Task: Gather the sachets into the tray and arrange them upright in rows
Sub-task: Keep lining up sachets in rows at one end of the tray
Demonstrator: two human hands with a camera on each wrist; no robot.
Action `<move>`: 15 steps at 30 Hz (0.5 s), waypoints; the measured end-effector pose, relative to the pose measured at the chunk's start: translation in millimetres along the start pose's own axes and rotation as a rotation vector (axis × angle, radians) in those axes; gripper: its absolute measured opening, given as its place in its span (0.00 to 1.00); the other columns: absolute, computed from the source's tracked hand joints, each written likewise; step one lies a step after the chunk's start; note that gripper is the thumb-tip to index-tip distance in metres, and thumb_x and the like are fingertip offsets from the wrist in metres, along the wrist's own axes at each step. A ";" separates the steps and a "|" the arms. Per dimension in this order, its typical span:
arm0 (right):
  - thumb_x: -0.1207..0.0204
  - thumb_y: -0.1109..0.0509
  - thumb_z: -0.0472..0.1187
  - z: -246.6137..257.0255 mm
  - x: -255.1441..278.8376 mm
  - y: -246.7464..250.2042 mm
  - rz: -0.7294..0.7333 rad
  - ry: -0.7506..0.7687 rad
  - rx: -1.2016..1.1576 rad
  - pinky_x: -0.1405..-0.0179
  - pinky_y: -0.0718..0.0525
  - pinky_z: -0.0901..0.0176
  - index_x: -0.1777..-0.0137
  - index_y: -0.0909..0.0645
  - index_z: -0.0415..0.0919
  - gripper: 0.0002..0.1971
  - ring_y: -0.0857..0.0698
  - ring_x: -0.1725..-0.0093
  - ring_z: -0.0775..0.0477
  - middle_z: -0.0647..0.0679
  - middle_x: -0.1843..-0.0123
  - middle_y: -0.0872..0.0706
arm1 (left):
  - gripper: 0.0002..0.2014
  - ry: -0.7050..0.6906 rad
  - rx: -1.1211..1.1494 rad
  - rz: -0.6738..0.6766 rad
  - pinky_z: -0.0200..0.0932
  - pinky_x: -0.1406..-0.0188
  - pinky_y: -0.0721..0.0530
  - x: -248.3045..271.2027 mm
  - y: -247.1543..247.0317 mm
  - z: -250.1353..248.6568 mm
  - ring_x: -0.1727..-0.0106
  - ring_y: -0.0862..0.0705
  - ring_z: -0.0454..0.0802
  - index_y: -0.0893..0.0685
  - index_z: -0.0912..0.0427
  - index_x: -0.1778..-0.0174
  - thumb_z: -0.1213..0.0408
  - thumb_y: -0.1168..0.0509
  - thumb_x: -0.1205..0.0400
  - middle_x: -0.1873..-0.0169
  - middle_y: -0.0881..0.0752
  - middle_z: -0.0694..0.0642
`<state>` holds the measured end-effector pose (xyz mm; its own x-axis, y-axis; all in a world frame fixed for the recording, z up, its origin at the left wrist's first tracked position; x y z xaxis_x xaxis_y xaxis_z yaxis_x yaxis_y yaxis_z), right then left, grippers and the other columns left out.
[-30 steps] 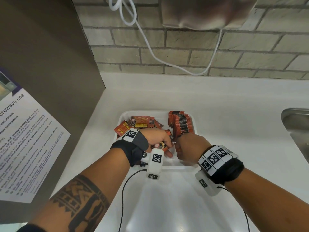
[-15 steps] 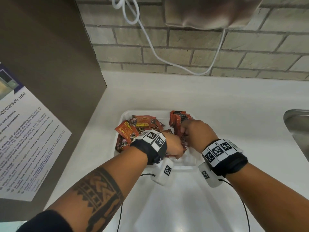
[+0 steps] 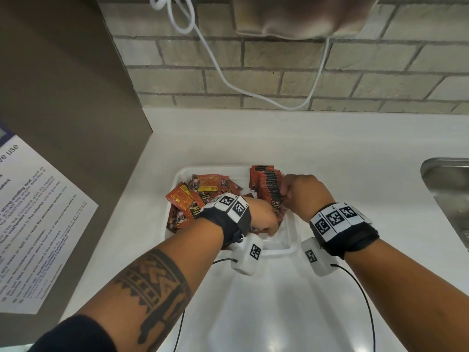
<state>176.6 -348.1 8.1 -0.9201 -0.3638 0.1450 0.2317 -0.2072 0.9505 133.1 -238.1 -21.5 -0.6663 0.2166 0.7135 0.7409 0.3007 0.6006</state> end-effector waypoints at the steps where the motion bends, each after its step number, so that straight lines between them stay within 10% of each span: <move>1: 0.28 0.29 0.35 -0.7 -0.5 -0.6 -0.002 -0.001 -0.009 0.58 0.23 0.60 0.51 0.18 0.47 0.09 0.15 0.52 0.43 0.48 0.54 0.13 | 0.18 -0.001 0.006 -0.003 0.39 0.66 0.26 0.0 0.2 -0.5 0.63 0.22 0.53 0.13 0.63 0.36 0.60 0.31 0.20 0.61 0.17 0.55; 15: 0.28 0.29 0.34 -0.1 0.1 -2.9 0.015 0.002 -0.037 0.57 0.22 0.60 0.53 0.20 0.51 0.10 0.17 0.56 0.46 0.49 0.56 0.14 | 0.15 0.000 0.007 -0.038 0.38 0.66 0.25 3.9 1.1 -0.5 0.64 0.21 0.52 0.12 0.62 0.42 0.59 0.29 0.21 0.61 0.16 0.54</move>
<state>175.9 -347.7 5.3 -0.9156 -0.3693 0.1588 0.2573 -0.2348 0.9374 131.4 -237.4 -17.9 -0.6939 0.2052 0.6902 0.7145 0.3153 0.6246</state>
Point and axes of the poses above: each hand's wrist, its own x-axis away from the middle knuckle, its own y-axis out of the back of the hand, z = x × y, the point moved 5 cm from there along -x, towards the middle knuckle
